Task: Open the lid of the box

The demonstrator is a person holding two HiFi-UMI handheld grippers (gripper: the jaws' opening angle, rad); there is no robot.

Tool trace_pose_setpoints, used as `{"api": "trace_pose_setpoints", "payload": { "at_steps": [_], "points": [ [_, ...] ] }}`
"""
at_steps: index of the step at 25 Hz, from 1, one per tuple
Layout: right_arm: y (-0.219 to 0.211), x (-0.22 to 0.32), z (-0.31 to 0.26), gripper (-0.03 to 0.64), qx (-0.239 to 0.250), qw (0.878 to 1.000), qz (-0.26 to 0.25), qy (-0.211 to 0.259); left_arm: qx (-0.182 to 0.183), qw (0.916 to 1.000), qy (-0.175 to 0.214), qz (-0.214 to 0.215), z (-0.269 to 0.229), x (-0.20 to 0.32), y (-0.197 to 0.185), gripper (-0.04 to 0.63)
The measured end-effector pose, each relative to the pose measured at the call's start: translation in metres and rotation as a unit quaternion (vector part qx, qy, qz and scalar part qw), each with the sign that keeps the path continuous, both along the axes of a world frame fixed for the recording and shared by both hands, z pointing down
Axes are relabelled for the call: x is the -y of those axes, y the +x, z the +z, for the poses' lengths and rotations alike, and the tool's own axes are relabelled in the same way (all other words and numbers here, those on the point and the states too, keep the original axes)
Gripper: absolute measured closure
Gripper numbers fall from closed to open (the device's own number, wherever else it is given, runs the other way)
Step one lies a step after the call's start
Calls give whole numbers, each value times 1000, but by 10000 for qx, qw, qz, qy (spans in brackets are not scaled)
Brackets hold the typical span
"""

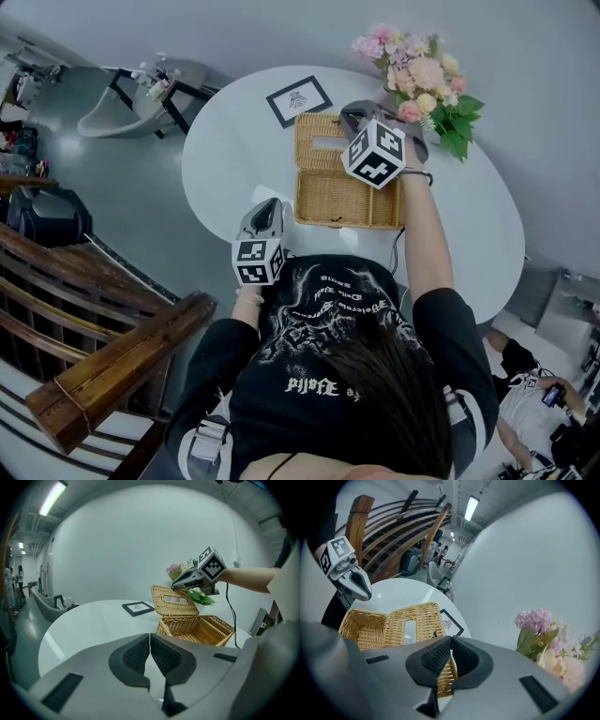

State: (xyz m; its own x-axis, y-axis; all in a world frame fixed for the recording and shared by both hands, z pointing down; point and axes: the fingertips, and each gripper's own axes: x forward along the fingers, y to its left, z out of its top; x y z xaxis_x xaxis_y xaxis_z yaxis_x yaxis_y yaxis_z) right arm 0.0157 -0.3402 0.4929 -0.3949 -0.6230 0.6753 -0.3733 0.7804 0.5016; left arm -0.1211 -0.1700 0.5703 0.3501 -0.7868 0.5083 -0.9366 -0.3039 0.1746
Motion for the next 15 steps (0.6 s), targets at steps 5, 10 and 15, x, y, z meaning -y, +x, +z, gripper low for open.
{"api": "trace_pose_setpoints", "payload": {
  "at_steps": [5, 10, 15],
  "points": [
    [1, 5, 7, 581, 109, 9999, 127, -6, 29, 10000, -37, 40, 2, 2, 2, 571],
    [3, 8, 13, 581, 165, 9996, 229, 11, 41, 10000, -62, 3, 4, 3, 2, 571],
    [4, 13, 21, 581, 256, 9992, 302, -106, 39, 9999, -111, -94, 7, 4, -3, 571]
  ]
}}
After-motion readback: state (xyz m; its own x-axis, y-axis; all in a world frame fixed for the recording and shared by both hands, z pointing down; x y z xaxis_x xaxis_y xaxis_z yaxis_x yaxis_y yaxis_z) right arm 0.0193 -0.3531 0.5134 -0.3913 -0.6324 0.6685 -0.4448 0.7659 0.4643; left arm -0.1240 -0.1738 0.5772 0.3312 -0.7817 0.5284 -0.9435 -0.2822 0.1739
